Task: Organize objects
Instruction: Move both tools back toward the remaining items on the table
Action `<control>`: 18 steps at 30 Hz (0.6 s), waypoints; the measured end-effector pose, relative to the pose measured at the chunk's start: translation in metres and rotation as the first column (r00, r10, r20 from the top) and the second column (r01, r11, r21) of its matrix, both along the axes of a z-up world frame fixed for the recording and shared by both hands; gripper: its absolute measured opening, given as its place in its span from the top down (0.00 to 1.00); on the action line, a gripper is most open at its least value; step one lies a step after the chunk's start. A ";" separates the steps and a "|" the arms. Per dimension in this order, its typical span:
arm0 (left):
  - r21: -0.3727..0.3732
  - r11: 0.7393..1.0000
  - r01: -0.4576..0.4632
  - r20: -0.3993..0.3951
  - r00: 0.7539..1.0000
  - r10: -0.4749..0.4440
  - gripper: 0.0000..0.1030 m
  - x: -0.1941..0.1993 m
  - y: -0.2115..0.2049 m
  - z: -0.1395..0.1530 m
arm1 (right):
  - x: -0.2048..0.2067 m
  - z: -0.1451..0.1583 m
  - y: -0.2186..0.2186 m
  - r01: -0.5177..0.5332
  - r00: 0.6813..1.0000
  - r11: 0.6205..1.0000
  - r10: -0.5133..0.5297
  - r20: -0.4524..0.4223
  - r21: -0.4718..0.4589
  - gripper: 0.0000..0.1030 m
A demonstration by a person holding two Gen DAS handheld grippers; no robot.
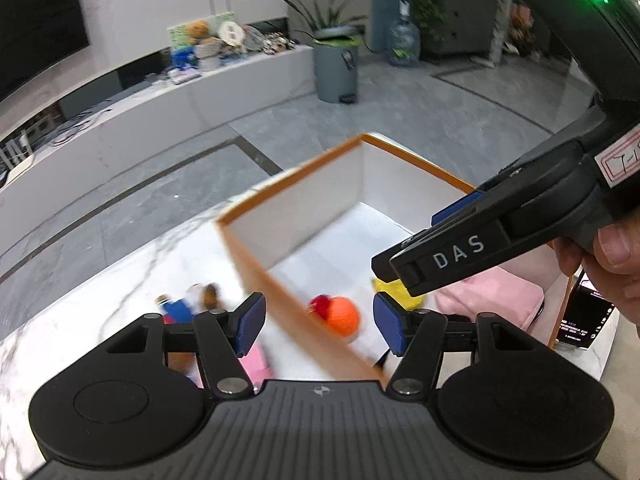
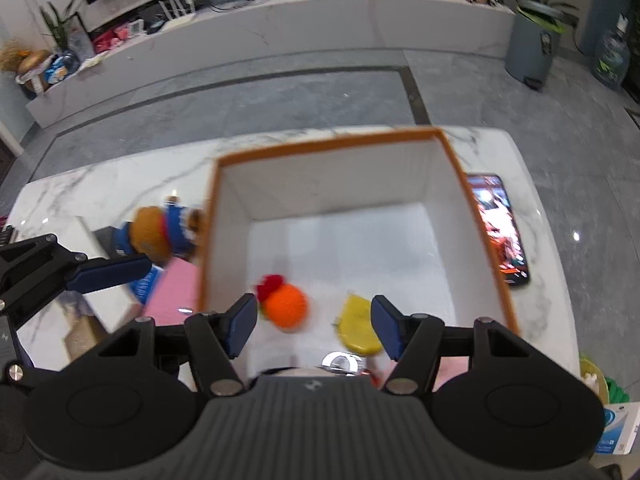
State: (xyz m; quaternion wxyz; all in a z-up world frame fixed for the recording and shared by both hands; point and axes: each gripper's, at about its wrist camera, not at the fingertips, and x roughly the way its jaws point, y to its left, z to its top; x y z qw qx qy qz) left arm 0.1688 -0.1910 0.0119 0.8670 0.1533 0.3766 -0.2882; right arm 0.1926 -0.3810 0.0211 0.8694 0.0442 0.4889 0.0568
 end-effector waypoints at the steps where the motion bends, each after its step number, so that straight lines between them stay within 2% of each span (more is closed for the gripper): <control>1: -0.011 1.000 -0.010 0.003 1.000 0.010 0.32 -0.001 0.009 0.003 | -0.002 0.004 0.008 -0.011 1.000 1.000 0.011 0.010 0.005 0.37; 10: -0.092 0.987 -0.131 0.021 0.991 0.134 0.28 -0.016 0.090 0.015 | -0.023 0.018 0.084 -0.105 0.993 0.993 0.102 0.061 0.051 0.36; 14: -0.080 0.980 -0.183 0.048 0.981 0.187 0.27 -0.028 0.123 0.008 | -0.033 0.009 0.121 -0.148 0.987 0.986 0.143 0.069 0.075 0.35; 18: -0.083 0.972 -0.221 0.028 0.974 0.224 0.27 -0.041 0.152 -0.004 | -0.042 -0.007 0.154 -0.178 0.983 0.979 0.171 0.071 0.096 0.33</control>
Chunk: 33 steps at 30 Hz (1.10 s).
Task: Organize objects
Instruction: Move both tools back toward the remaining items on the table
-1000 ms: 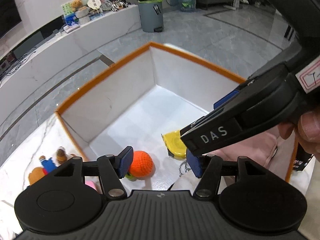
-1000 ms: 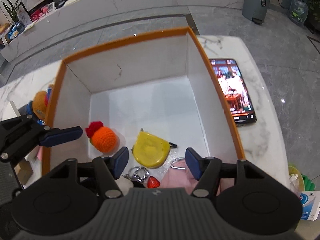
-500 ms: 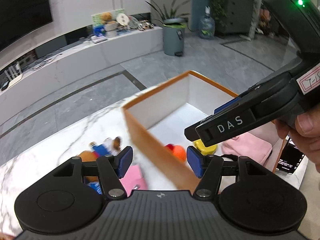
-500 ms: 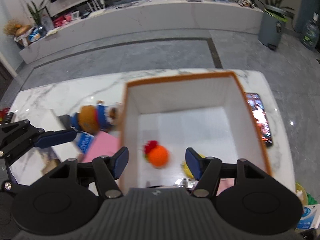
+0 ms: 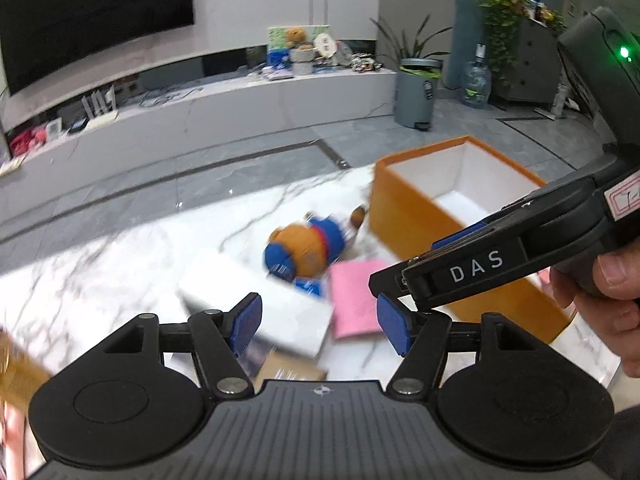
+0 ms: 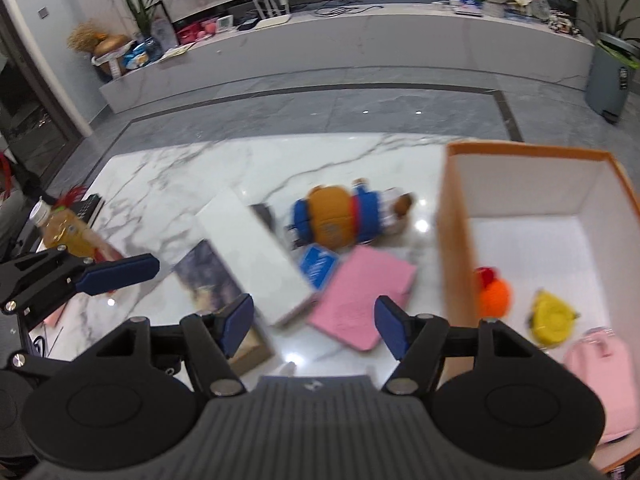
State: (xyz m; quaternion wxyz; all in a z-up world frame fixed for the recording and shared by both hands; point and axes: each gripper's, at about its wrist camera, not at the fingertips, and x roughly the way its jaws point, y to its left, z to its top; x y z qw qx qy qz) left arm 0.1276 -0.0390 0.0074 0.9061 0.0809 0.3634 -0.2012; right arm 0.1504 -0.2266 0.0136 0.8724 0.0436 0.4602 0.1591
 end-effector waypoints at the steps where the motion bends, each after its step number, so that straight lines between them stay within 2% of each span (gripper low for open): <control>1: -0.010 1.000 -0.011 -0.009 1.000 0.011 0.27 -0.002 0.007 -0.003 | -0.001 -0.005 0.008 -0.007 1.000 1.000 0.007 -0.002 0.000 0.33; 8: -0.024 0.998 -0.056 -0.061 0.997 0.054 0.27 -0.012 0.043 -0.024 | -0.002 -0.040 0.044 -0.031 0.998 0.999 0.032 -0.049 0.021 0.33; 14: -0.014 0.997 -0.075 -0.078 0.994 0.074 0.27 -0.019 0.053 -0.045 | -0.006 -0.066 0.049 -0.012 0.997 0.999 0.015 -0.075 0.034 0.32; 17: 0.013 0.998 -0.067 -0.071 0.995 0.067 0.27 -0.023 0.054 -0.058 | -0.005 -0.077 0.054 -0.014 0.996 0.999 0.011 -0.085 -0.032 0.32; 19: 0.006 0.998 -0.069 -0.067 0.995 0.069 0.27 -0.023 0.055 -0.063 | -0.007 -0.074 0.054 -0.009 0.999 0.998 0.006 -0.051 -0.058 0.32; 23: -0.015 0.998 -0.061 -0.073 0.996 0.060 0.27 -0.018 0.052 -0.072 | -0.003 -0.074 0.041 0.061 0.997 0.998 -0.062 -0.040 -0.034 0.29; 27: -0.003 1.000 -0.015 -0.056 0.998 0.015 0.23 -0.015 0.041 -0.081 | 0.003 -0.079 0.024 0.135 0.988 0.991 -0.135 -0.068 -0.009 0.29; 31: -0.002 1.000 0.021 -0.077 0.997 -0.021 0.20 -0.008 0.035 -0.092 | 0.006 -0.081 0.009 0.200 0.976 0.978 -0.194 -0.104 0.054 0.29; 33: 0.021 0.999 0.038 -0.052 0.998 -0.037 0.20 -0.008 0.032 -0.093 | 0.006 -0.082 0.007 0.214 0.972 0.975 -0.206 -0.110 0.062 0.29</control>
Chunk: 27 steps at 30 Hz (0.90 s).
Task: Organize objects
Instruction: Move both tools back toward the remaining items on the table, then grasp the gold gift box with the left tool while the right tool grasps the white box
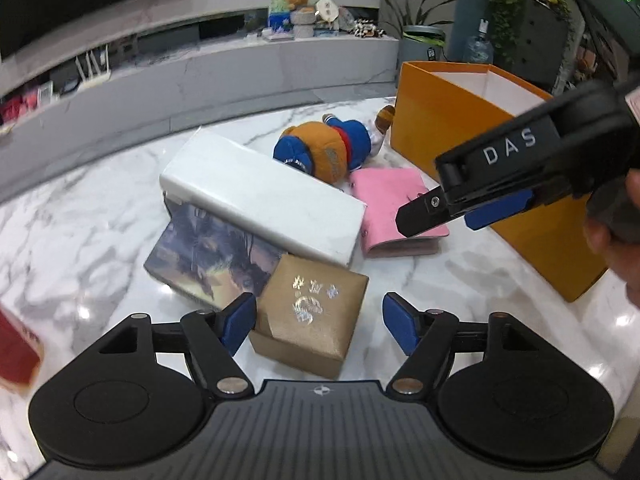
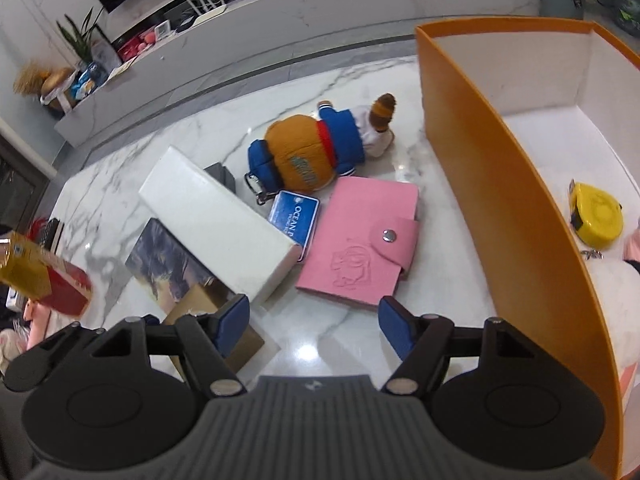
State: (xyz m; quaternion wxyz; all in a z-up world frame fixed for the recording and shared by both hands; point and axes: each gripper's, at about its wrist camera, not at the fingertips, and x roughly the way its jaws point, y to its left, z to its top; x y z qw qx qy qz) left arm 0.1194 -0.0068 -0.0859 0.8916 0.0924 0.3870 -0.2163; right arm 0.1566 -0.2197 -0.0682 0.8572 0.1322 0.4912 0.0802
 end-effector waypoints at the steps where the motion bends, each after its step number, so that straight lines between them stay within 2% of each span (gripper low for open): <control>1: 0.009 1.000 0.006 0.010 1.000 -0.006 0.20 0.000 -0.001 -0.001 | 0.000 0.000 0.000 0.002 1.000 1.000 -0.002 -0.001 -0.004 0.28; 3: 0.019 1.000 0.010 0.019 1.000 -0.011 0.20 0.002 -0.002 -0.002 | 0.001 0.000 0.001 0.006 1.000 1.000 -0.006 0.003 -0.017 0.24; 6: 0.021 1.000 0.006 0.007 1.000 -0.006 0.20 0.007 0.000 -0.008 | 0.003 0.000 0.001 0.017 1.000 0.999 -0.016 0.010 -0.031 0.24; 9: 0.012 1.000 -0.009 -0.019 1.000 0.009 0.21 0.013 0.002 -0.014 | 0.005 -0.003 -0.001 0.023 1.000 0.999 -0.023 -0.003 -0.023 0.24; 11: -0.012 1.000 -0.014 -0.011 1.000 0.014 0.23 0.012 0.004 -0.013 | 0.006 -0.005 -0.001 0.022 1.000 1.000 -0.022 -0.018 -0.005 0.24; 14: -0.005 1.000 -0.018 0.004 1.000 0.018 0.24 0.009 0.002 -0.013 | 0.006 -0.006 0.000 0.020 0.999 1.000 -0.020 -0.031 0.007 0.24; 24: 0.013 0.998 -0.055 -0.013 0.998 0.055 0.25 -0.028 0.031 -0.009 | 0.010 -0.006 0.005 0.015 1.000 0.999 -0.016 -0.010 -0.032 0.24; 27: 0.016 0.997 -0.072 -0.011 0.997 0.072 0.25 -0.040 0.047 -0.008 | 0.013 -0.006 0.018 -0.051 0.998 0.997 0.053 0.023 -0.063 0.24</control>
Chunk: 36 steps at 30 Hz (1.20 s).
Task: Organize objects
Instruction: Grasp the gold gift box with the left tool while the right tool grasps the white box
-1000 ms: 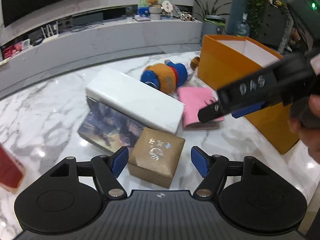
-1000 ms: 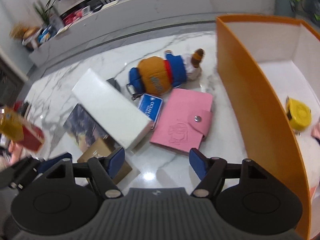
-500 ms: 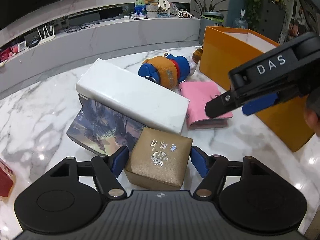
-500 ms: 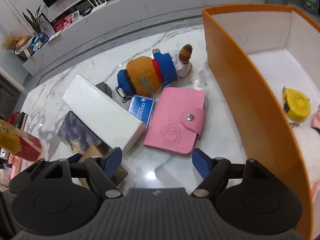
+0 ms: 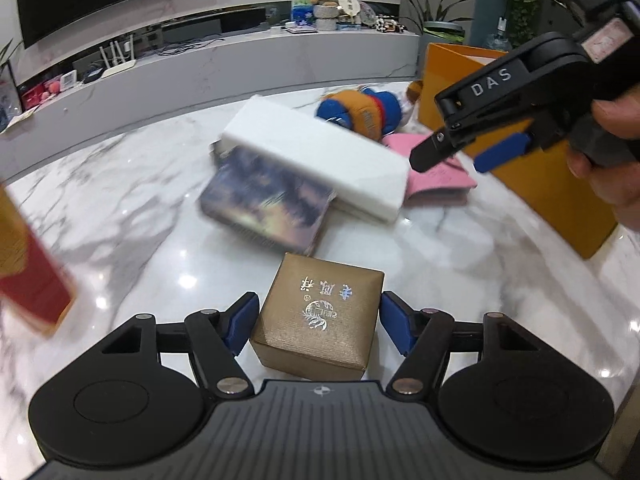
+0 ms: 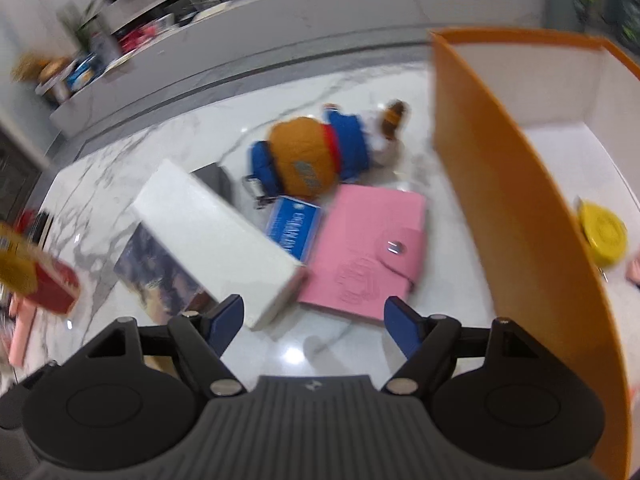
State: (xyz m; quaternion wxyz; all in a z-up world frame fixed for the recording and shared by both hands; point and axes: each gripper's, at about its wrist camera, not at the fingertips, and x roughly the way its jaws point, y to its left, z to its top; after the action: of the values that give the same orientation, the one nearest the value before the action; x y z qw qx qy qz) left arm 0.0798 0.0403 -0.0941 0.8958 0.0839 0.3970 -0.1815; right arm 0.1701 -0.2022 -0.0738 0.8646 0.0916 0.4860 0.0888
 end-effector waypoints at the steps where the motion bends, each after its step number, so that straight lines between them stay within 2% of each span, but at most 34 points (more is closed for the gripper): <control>1: 0.003 1.000 -0.003 0.004 1.000 0.003 0.25 -0.004 0.005 0.000 | 0.001 0.000 0.007 -0.032 0.999 0.999 0.032 0.013 -0.020 0.24; 5: 0.011 1.000 -0.005 0.016 1.000 0.005 0.26 -0.013 0.021 0.000 | -0.004 0.001 0.035 -0.162 0.983 0.978 0.172 0.068 -0.129 0.24; 9: -0.049 0.998 -0.050 -0.033 0.998 0.048 0.31 -0.010 0.043 -0.005 | -0.010 -0.003 0.059 -0.271 0.937 0.922 0.319 0.144 -0.278 0.24; 11: -0.052 0.997 -0.058 -0.031 0.998 0.056 0.32 -0.009 0.047 -0.006 | -0.006 -0.008 0.066 -0.296 0.921 0.895 0.360 0.149 -0.334 0.26; 12: -0.049 0.997 -0.057 -0.030 0.998 0.055 0.32 -0.010 0.048 -0.006 | -0.003 -0.010 0.068 -0.303 0.918 0.889 0.369 0.144 -0.344 0.30; 14: -0.046 0.998 -0.053 -0.026 0.998 0.052 0.32 -0.010 0.048 -0.006 | 0.004 -0.015 0.068 -0.317 0.919 0.887 0.375 0.120 -0.336 0.34; 22: -0.055 0.997 -0.048 -0.016 0.999 0.047 0.32 -0.015 0.051 -0.007 | 0.012 -0.025 0.076 -0.326 0.916 0.873 0.387 0.106 -0.363 0.30; 30: -0.057 0.997 -0.049 -0.020 0.999 0.048 0.32 -0.015 0.050 -0.006 | 0.014 -0.029 0.081 -0.355 0.906 0.850 0.415 0.081 -0.389 0.31; 36: -0.055 0.997 -0.062 -0.027 0.998 0.061 0.32 -0.018 0.053 -0.005 | 0.010 -0.026 0.076 -0.358 0.928 0.874 0.372 -0.022 -0.327 0.31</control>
State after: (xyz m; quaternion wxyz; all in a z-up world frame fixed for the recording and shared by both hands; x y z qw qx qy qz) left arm 0.0620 0.0929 -0.0990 0.8979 0.0445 0.4054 -0.1658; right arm 0.1799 -0.1262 -0.0995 0.8453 -0.1475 0.4842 0.1709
